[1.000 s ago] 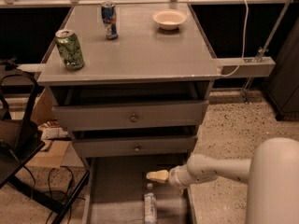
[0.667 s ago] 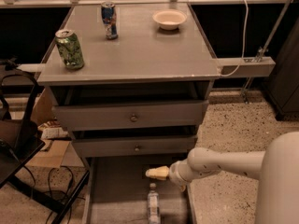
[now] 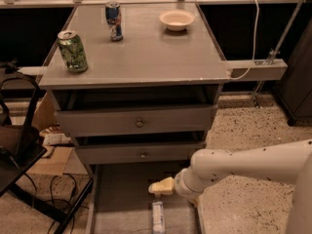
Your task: Place blue plastic bottle into bottom drawer
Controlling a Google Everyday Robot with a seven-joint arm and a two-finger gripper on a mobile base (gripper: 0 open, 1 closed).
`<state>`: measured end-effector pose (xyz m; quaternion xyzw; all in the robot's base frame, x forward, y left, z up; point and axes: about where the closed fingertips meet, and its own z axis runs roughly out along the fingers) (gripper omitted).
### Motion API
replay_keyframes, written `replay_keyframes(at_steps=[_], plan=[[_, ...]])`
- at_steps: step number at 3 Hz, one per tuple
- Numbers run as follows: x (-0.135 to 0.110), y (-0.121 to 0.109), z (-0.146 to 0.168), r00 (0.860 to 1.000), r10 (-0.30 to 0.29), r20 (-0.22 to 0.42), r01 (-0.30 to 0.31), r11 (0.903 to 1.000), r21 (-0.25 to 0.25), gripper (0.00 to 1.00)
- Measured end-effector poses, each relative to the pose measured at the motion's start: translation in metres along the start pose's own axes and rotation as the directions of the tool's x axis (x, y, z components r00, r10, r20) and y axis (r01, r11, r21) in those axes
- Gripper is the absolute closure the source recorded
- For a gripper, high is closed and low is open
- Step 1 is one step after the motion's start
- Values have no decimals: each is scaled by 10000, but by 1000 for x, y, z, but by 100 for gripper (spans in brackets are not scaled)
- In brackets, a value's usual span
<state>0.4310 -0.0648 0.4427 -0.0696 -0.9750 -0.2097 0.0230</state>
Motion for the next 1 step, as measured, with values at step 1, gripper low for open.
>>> replay_keyframes(at_steps=[1], plan=[[24, 4, -56, 9964, -105, 840, 88, 9998, 206, 0]])
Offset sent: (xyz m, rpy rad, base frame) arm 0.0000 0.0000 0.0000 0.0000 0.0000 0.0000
